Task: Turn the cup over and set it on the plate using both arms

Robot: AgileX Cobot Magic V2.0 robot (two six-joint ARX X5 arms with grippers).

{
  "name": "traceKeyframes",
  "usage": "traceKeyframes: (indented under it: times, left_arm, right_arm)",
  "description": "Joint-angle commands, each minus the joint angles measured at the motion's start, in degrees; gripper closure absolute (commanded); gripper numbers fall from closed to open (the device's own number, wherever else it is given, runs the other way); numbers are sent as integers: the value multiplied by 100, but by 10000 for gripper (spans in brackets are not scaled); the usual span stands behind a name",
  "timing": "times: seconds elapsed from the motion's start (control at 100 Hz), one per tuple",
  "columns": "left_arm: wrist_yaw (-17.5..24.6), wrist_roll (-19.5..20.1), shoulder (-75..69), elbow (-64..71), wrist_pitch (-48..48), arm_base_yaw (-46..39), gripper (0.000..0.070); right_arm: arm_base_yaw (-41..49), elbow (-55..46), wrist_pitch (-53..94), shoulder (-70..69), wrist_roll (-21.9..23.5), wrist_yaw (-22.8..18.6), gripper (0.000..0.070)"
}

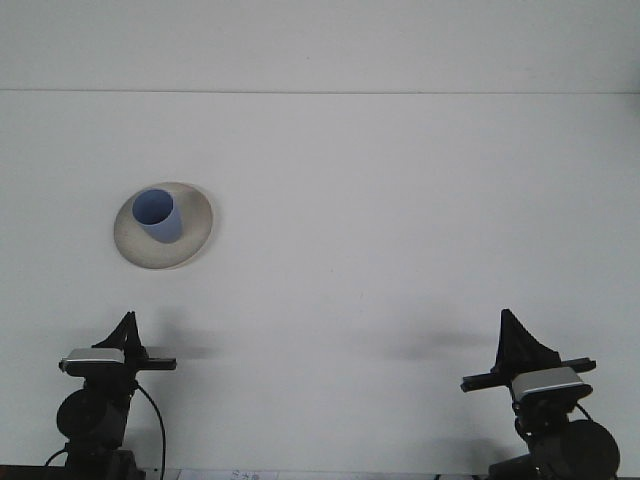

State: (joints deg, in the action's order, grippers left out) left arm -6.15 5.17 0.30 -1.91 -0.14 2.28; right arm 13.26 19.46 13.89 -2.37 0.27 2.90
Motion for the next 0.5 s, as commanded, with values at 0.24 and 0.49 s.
traceKeyframes:
  times: [0.24, 0.49]
  left_arm:
    - [-7, -26, -13, 111, 66, -2, 685]
    - [-7, -26, -13, 111, 66, -2, 685]
  right_arm:
    - [-1119, -1709, -1307, 229, 448, -549, 693]
    - [-1252, -1873, -1189, 229, 422, -505, 693]
